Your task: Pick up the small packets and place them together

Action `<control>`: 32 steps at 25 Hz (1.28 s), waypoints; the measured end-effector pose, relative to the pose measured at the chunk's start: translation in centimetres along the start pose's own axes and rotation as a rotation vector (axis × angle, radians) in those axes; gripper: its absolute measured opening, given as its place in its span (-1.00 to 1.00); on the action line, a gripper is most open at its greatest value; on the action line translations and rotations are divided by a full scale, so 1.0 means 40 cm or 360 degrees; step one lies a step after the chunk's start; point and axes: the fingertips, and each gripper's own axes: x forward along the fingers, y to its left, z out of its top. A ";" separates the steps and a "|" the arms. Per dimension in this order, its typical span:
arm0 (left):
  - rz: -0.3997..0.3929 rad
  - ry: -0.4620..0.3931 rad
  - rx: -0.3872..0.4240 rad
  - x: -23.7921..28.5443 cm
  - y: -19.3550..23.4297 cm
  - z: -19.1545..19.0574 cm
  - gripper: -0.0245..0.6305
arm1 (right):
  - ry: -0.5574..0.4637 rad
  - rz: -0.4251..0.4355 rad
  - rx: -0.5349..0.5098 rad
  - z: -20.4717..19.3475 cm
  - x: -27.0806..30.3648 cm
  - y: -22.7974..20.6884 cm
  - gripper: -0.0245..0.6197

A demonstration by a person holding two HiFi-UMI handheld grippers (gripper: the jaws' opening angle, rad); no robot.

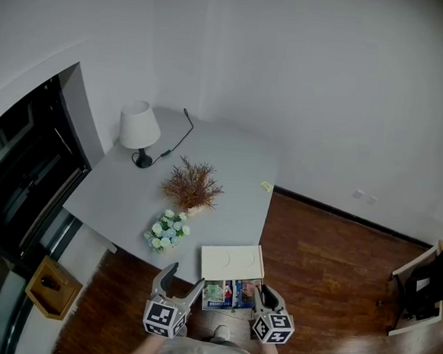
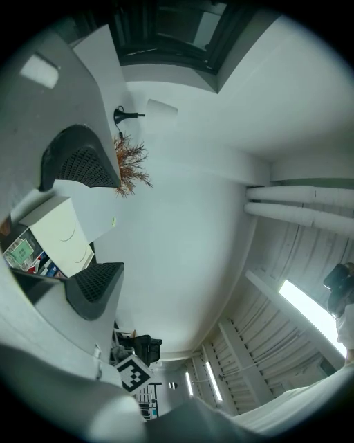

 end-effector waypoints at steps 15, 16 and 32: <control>0.0088 -0.0215 0.0088 0.003 0.019 0.139 0.07 | -0.0702 0.0139 -0.0382 0.378 -0.049 0.137 0.51; 0.0097 -0.0215 0.0089 0.003 0.022 0.137 0.08 | -0.0688 0.0136 -0.0372 0.372 -0.046 0.132 0.51; 0.0136 -0.0210 0.0054 0.003 0.053 0.126 0.01 | 0.0366 0.0731 0.0054 -0.010 0.107 0.169 0.37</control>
